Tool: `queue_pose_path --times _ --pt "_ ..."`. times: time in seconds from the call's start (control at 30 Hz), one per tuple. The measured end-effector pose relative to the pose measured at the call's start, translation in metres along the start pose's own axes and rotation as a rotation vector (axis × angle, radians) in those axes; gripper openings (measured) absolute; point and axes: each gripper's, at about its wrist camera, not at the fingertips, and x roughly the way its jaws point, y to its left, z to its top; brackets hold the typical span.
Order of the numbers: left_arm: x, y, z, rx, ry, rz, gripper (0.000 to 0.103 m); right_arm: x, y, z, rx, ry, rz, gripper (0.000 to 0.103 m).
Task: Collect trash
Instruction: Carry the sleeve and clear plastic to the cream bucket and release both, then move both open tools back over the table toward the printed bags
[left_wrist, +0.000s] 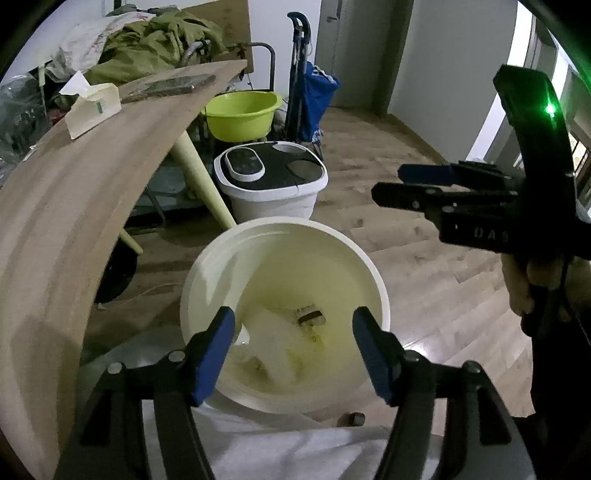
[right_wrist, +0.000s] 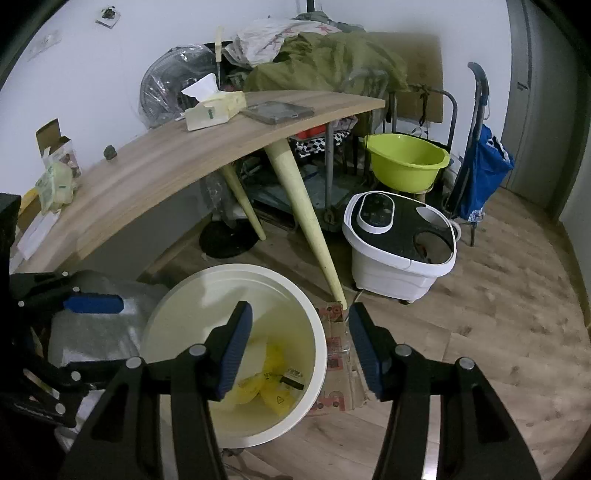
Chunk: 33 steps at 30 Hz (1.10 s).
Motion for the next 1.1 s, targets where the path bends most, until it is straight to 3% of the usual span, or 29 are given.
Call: queue_pose_path --times 0.17,0.47,1.1 --pt "-0.017 -0.002 0.002 0.0 -0.046 -0.003 0.068 -0.003 0.006 0.004 -0.009 0.002 0.002 0.052" --pt "-0.058 0.006 -0.001 -0.003 -0.117 0.083 0.069 -0.003 0.035 0.021 -0.068 -0.012 0.021 0.052" --pt "-0.127 0.075 -0.041 -0.212 -0.216 0.235 0.069 0.005 0.122 0.056 -0.231 -0.032 0.135 0.052"
